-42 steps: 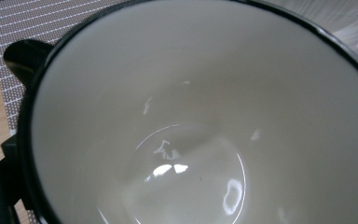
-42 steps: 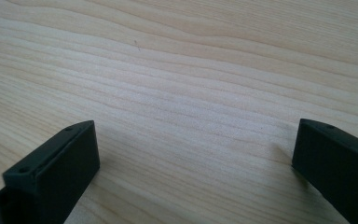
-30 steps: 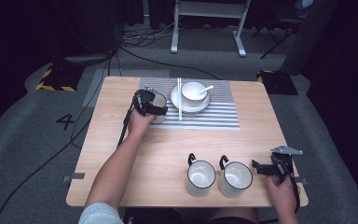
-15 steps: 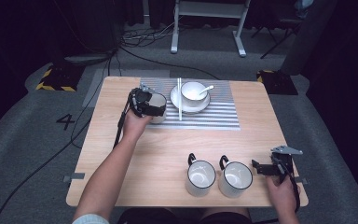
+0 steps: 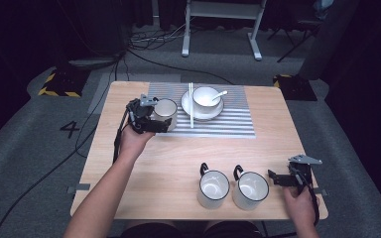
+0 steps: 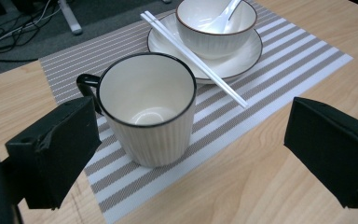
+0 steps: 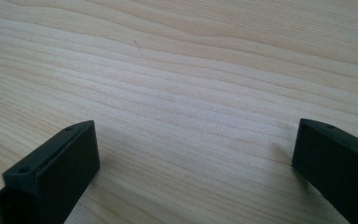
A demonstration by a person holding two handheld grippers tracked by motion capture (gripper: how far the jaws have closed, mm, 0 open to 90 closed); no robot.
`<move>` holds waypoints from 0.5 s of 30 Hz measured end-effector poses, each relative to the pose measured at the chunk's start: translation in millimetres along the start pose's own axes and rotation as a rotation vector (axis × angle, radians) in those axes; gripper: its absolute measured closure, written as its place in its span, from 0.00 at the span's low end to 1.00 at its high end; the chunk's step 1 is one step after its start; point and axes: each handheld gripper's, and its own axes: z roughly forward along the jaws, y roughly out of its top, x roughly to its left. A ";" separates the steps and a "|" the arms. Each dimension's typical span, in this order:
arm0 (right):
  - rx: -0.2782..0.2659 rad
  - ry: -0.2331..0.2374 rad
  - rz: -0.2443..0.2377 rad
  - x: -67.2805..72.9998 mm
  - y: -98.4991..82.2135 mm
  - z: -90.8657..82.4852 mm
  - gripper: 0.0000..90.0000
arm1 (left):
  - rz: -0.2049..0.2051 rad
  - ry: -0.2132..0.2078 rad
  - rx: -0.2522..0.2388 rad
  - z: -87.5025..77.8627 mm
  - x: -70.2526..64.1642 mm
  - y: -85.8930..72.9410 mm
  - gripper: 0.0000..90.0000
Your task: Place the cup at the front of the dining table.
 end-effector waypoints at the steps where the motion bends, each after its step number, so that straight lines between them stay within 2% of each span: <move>1: 0.000 0.000 0.000 0.0 0.0 0.0 0.01 | 0.002 -0.009 -0.007 -8.8 -1.3 -3.6 0.04; 2: 0.000 0.000 0.000 0.0 0.0 0.0 0.01 | 0.002 -0.009 -0.007 -8.8 -1.3 -3.6 0.04; 5: 0.000 0.000 0.000 0.0 0.0 0.0 0.01 | 0.000 -0.020 -0.019 -22.4 -2.2 -8.7 0.04; 6: 0.000 0.000 0.000 0.0 0.0 0.0 0.01 | 0.006 -0.015 -0.031 -26.2 -2.3 -10.3 0.04; 8: 0.000 0.000 0.000 0.0 0.0 0.0 0.01 | 0.039 -0.029 -0.017 -35.3 -1.6 -13.7 0.04; 11: 0.000 0.000 0.000 0.0 0.0 0.0 0.01 | 0.058 -0.035 -0.044 -43.5 -3.0 -17.6 0.04; 12: 0.000 0.000 -0.001 0.0 0.0 0.0 0.01 | 0.046 -0.044 -0.042 -46.1 -5.0 -19.1 0.04; 14: 0.000 0.000 -0.001 0.0 0.0 0.0 0.01 | 0.078 -0.052 -0.028 -51.9 -4.5 -20.1 0.03; 15: 0.000 0.000 0.000 0.1 0.0 0.0 0.01 | 0.060 -0.056 -0.036 -54.1 -6.4 -21.3 0.03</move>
